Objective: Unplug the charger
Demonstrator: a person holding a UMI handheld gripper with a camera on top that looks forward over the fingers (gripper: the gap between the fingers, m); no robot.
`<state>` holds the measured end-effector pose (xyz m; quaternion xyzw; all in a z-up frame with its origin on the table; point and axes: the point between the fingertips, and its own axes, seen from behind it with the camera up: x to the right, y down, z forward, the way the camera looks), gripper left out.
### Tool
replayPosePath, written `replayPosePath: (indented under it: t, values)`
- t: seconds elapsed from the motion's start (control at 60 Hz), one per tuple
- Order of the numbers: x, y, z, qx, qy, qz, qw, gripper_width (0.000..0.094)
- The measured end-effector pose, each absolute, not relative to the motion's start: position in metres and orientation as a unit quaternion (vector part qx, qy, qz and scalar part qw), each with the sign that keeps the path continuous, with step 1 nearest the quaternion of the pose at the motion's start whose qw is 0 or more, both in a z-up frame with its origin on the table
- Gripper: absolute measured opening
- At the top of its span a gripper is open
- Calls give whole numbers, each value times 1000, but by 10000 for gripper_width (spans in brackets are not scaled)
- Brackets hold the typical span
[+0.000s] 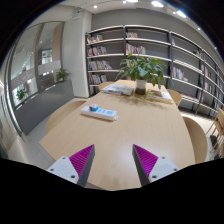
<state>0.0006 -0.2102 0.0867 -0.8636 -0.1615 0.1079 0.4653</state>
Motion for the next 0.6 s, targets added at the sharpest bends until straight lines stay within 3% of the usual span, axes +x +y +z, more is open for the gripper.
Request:
replayPosePath:
  t: [0.133, 0.317, 0.6]
  values:
    - [-55, -195, 59, -877, -143, 103, 447, 740]
    - [-131, -122, 48, -883, -110, 91, 447, 736]
    - [-191, -2, 41, -883, -70, 63, 461, 604]
